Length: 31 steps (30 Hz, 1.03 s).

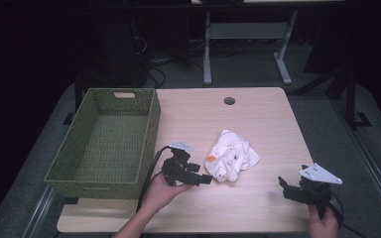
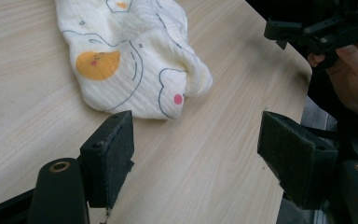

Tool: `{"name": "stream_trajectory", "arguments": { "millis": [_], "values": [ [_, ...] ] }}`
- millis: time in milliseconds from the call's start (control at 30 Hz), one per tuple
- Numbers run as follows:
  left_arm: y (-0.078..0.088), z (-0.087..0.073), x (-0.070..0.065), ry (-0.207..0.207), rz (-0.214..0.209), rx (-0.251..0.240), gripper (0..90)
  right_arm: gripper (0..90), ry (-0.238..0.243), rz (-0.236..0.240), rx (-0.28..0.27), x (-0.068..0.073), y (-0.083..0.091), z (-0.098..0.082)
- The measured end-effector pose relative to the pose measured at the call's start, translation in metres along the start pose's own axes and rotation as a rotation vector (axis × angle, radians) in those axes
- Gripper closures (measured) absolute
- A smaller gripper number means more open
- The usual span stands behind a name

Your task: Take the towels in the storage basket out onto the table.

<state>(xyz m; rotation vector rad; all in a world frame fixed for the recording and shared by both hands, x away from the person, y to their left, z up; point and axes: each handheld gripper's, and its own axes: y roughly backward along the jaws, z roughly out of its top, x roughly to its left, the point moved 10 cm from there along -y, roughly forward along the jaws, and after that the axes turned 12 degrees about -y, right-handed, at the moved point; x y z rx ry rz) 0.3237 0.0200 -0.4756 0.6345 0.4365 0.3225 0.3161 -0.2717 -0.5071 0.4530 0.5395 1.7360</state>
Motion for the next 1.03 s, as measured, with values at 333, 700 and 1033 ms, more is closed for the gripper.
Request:
{"name": "stream_trajectory", "arguments": {
  "millis": [333, 700, 1033],
  "values": [
    [0.001, -0.016, -0.001, 0.005, 0.003, 0.006, 26.5, 13.8, -0.006, -0.001, 0.002, 0.000, 0.000, -0.001],
    [0.003, -0.033, -0.008, -0.006, -0.005, 0.009, 26.5, 13.9, -0.004, -0.002, 0.007, 0.001, -0.001, -0.003],
    [0.001, -0.048, -0.015, -0.012, -0.015, 0.015, 26.5, 13.8, -0.008, 0.012, 0.010, 0.001, -0.002, -0.007]
  ]
}}
